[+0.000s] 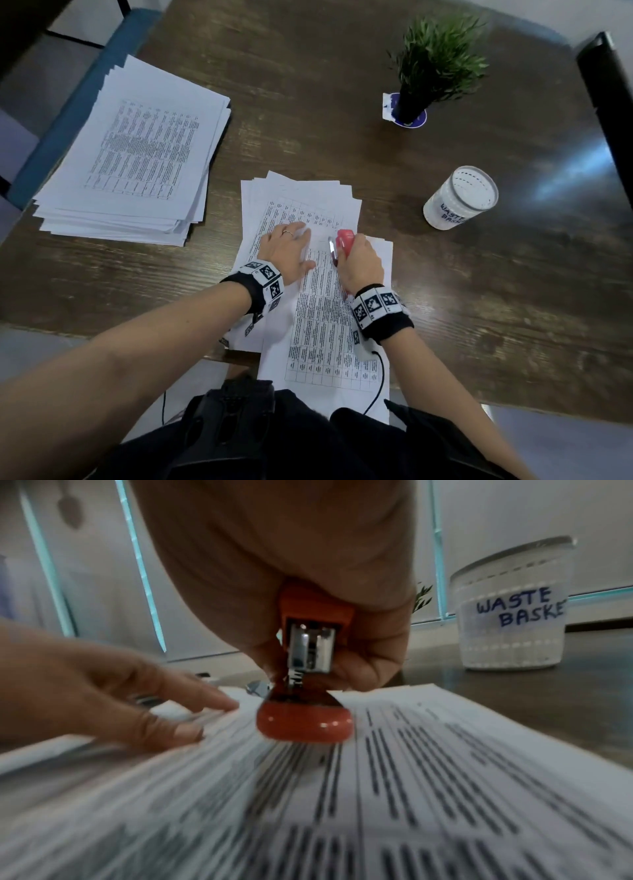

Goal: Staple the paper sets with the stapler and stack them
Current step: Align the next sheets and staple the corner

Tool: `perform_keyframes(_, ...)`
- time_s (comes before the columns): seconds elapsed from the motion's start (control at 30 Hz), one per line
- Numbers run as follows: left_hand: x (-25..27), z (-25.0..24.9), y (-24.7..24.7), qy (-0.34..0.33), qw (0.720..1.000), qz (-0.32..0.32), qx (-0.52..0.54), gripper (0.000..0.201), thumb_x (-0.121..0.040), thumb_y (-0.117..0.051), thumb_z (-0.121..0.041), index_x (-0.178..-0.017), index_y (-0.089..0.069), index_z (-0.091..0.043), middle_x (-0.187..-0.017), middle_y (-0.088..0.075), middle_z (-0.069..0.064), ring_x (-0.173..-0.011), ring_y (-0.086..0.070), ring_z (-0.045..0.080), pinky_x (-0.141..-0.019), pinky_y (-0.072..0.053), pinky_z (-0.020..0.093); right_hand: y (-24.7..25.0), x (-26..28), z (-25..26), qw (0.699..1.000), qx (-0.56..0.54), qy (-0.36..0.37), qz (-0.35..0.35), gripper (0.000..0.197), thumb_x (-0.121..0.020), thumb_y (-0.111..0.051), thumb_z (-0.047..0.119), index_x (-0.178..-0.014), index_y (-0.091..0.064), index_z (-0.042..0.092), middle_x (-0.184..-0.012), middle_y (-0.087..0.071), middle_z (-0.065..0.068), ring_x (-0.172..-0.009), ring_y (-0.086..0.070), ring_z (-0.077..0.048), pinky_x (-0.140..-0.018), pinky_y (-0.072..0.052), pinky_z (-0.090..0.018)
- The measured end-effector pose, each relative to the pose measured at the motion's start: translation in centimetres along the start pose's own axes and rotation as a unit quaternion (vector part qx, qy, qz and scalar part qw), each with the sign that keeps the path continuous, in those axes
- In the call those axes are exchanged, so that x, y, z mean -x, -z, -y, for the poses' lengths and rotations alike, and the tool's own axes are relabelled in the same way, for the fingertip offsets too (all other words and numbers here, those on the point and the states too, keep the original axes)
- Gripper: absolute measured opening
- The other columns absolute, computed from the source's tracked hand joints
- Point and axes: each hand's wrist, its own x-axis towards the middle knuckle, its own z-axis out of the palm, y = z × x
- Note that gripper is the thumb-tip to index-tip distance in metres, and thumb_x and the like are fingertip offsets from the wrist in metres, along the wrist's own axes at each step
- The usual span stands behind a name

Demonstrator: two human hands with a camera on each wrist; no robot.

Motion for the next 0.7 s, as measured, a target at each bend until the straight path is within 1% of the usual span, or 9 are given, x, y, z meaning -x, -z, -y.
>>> perform_keyframes(0.1,-0.4,0.2,0.4,-0.008,0.999,0.01,-0.031,0.076,-0.09,-0.047,-0.062,-0.151,-0.024,-0.022,-0.157,-0.021,-0.002,-0.138,-0.026,0.026,-0.109,-0.03,0.046,-1.0,0.1,0.1,0.999,0.038,0.013,0.01,0.034,-0.1,-0.046,0.033,-0.122,-0.044,0.007,-0.122,-0.059,-0.013,-0.102,-0.061,-0.037,-0.077,-0.045,-0.04)
perform_keyframes(0.2,-0.5,0.0,0.6,-0.006,0.998,0.025,-0.055,0.078,-0.091,-0.044,-0.064,-0.152,-0.021,-0.022,-0.156,-0.022,-0.001,-0.135,-0.029,0.027,-0.107,-0.033,0.046,-1.2,-0.1,0.5,0.998,0.063,0.021,0.015,0.032,-0.099,-0.049,0.028,-0.124,-0.042,0.009,-0.122,-0.059,-0.012,-0.101,-0.061,-0.036,-0.075,-0.045,-0.04)
perform_keyframes(0.3,-0.5,-0.2,0.8,-0.002,0.997,0.034,-0.065,0.078,-0.091,-0.044,-0.064,-0.152,-0.019,-0.022,-0.156,-0.022,0.0,-0.135,-0.029,0.028,-0.106,-0.033,0.046,-1.0,-0.4,0.6,0.995,0.088,0.035,0.026,0.036,-0.098,-0.049,0.029,-0.128,-0.041,0.012,-0.122,-0.058,-0.01,-0.103,-0.061,-0.035,-0.074,-0.044,-0.039)
perform_keyframes(0.43,-1.0,-0.2,1.5,-0.003,0.997,0.041,-0.067,0.08,-0.087,-0.05,-0.066,-0.15,-0.023,-0.024,-0.151,-0.027,0.002,-0.133,-0.031,0.029,-0.105,-0.033,0.047,-0.1,-1.3,-0.1,0.989,0.123,0.063,0.05,0.038,-0.098,-0.05,0.032,-0.132,-0.039,0.019,-0.122,-0.055,-0.008,-0.106,-0.056,-0.035,-0.078,-0.047,-0.042)
perform_keyframes(0.5,-1.3,-0.2,1.7,0.0,0.997,0.047,-0.066,0.081,-0.086,-0.051,-0.066,-0.15,-0.025,-0.025,-0.15,-0.028,0.002,-0.132,-0.031,0.029,-0.105,-0.033,0.047,-0.2,-1.3,0.2,0.986,0.141,0.065,0.057,0.04,-0.099,-0.047,0.033,-0.133,-0.037,0.015,-0.121,-0.056,-0.01,-0.105,-0.058,-0.036,-0.076,-0.046,-0.042)
perform_keyframes(0.57,-1.4,-0.3,1.7,0.001,0.996,0.05,-0.069,0.081,-0.085,-0.052,-0.067,-0.15,-0.025,-0.026,-0.149,-0.028,0.002,-0.132,-0.031,0.028,-0.105,-0.032,0.047,-0.7,-1.1,0.7,0.987,0.144,0.056,0.052,0.035,-0.101,-0.043,0.03,-0.129,-0.036,0.01,-0.116,-0.059,-0.013,-0.101,-0.061,-0.037,-0.07,-0.041,-0.039)
perform_keyframes(0.63,-1.5,-0.2,1.5,0.0,0.996,0.045,-0.072,0.082,-0.085,-0.051,-0.068,-0.15,-0.026,-0.026,-0.149,-0.029,0.002,-0.131,-0.031,0.028,-0.105,-0.032,0.046,-1.1,-0.8,1.3,0.991,0.121,0.027,0.049,0.029,-0.101,-0.039,0.027,-0.123,-0.037,0.008,-0.11,-0.063,-0.015,-0.098,-0.062,-0.036,-0.068,-0.037,-0.037)
perform_keyframes(0.7,-1.5,-0.1,1.4,-0.001,0.997,0.041,-0.073,0.082,-0.084,-0.052,-0.068,-0.149,-0.026,-0.026,-0.148,-0.029,0.001,-0.131,-0.031,0.028,-0.104,-0.032,0.046,-1.3,-0.8,1.6,0.993,0.103,0.002,0.049,0.026,-0.1,-0.039,0.023,-0.121,-0.037,0.007,-0.107,-0.065,-0.016,-0.097,-0.062,-0.036,-0.068,-0.037,-0.037)
